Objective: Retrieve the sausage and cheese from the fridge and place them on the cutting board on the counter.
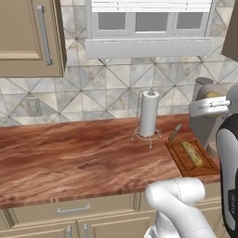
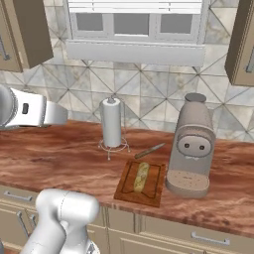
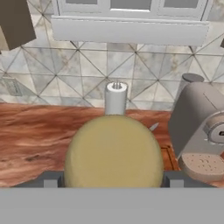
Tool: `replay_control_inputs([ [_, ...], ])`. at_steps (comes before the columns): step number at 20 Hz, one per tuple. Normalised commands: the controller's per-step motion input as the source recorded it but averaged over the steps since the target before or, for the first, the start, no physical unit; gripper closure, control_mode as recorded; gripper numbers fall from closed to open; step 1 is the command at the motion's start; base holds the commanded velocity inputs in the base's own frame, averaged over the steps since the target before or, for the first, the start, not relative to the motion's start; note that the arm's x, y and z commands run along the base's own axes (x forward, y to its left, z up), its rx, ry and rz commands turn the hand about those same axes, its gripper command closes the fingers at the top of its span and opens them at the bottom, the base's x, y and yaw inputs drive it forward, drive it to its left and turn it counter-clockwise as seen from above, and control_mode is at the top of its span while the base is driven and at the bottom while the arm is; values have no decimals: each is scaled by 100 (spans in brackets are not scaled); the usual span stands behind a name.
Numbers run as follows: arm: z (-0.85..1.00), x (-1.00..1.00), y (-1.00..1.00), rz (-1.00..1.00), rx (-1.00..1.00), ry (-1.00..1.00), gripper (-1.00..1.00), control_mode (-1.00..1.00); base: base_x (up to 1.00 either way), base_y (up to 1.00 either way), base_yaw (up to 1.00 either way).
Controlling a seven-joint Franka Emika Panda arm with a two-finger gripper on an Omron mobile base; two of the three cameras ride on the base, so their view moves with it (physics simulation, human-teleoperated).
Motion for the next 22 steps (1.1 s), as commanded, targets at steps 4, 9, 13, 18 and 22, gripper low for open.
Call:
replay_control_inputs([
  [4, 0, 0, 0, 0, 0, 0, 100, 100, 10, -24, 1],
  [9, 0, 0, 0, 0, 0, 0, 100, 100, 16, 0, 0],
  [13, 0, 0, 0, 0, 0, 0, 100, 100, 46, -6, 0],
  [18, -47, 45, -38, 0, 0, 29, 100, -100, 0, 0, 0],
  [22, -58, 33, -36, 0, 0, 29, 100, -100, 0, 0, 0],
])
